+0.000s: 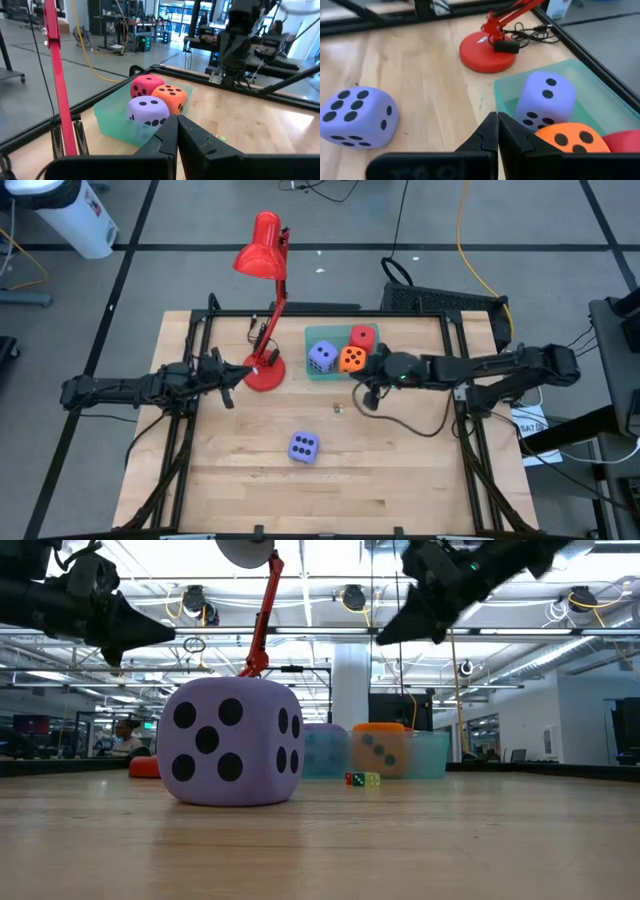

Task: Pick & Place Dice
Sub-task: Put the large purple die into the green bin

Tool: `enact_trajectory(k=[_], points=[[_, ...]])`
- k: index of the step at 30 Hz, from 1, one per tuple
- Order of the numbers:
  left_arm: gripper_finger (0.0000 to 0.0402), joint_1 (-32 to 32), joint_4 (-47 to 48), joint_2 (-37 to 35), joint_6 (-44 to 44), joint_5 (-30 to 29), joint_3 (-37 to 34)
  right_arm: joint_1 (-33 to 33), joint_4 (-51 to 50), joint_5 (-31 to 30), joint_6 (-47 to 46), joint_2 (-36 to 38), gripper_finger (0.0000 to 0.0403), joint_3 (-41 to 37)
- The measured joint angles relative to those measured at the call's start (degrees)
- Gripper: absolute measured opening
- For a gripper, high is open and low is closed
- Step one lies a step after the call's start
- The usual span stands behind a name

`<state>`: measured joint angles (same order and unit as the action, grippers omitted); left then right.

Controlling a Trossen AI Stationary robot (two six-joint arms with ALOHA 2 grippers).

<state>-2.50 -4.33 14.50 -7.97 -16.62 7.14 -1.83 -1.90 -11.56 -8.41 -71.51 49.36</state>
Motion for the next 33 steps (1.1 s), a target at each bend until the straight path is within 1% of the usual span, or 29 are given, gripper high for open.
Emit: enact_trajectory(k=[3,9,11,14,18,20,22,24,26,29,33], points=[[0.0021,0.0,0.3,0.0,1.5,0.0,0.0,2.3,-3.7,-2.1,-0.9,-3.9,0.0000,5.3],[0.0021,0.0,0.3,0.1,3.4,0.0,0.0,6.5,-5.3,-2.3,-1.3,-8.6,0.0000,11.7],[0.0021,0.0,0.3,0.1,4.5,0.0,0.0,7.7,-9.1,-2.5,-0.8,-10.7,0.0000,15.2],[0.0021,0.0,0.3,0.1,4.8,0.0,0.0,9.0,-18.2,-2.2,0.3,-14.5,0.0000,22.0],[0.0021,0.0,0.3,0.1,6.9,-1.1,0.0,9.5,-25.9,-1.7,-2.5,-19.4,0.0000,31.0],[0.0021,0.0,0.4,0.1,7.9,-1.6,0.0,10.1,-27.0,-1.4,-3.2,-21.4,0.0001,34.2],[0.0021,0.0,0.5,0.1,8.2,-1.7,0.0,10.9,-26.1,0.6,-3.0,-23.2,0.0010,35.8],[0.0021,0.0,1.2,0.1,8.3,-1.7,0.0,11.4,-24.2,3.0,-4.9,-25.2,0.0031,37.2],[0.0021,0.0,1.5,0.1,8.3,-1.8,0.0,11.9,-22.1,5.8,-8.8,-26.8,0.0065,38.3],[0.0021,0.0,2.4,0.1,9.9,-2.4,0.0,12.6,-17.3,7.0,-13.1,-29.9,0.0135,39.9],[0.0021,0.0,3.4,0.1,12.4,-2.7,0.0,13.2,-12.2,7.7,-12.4,-33.6,0.0242,40.2]])
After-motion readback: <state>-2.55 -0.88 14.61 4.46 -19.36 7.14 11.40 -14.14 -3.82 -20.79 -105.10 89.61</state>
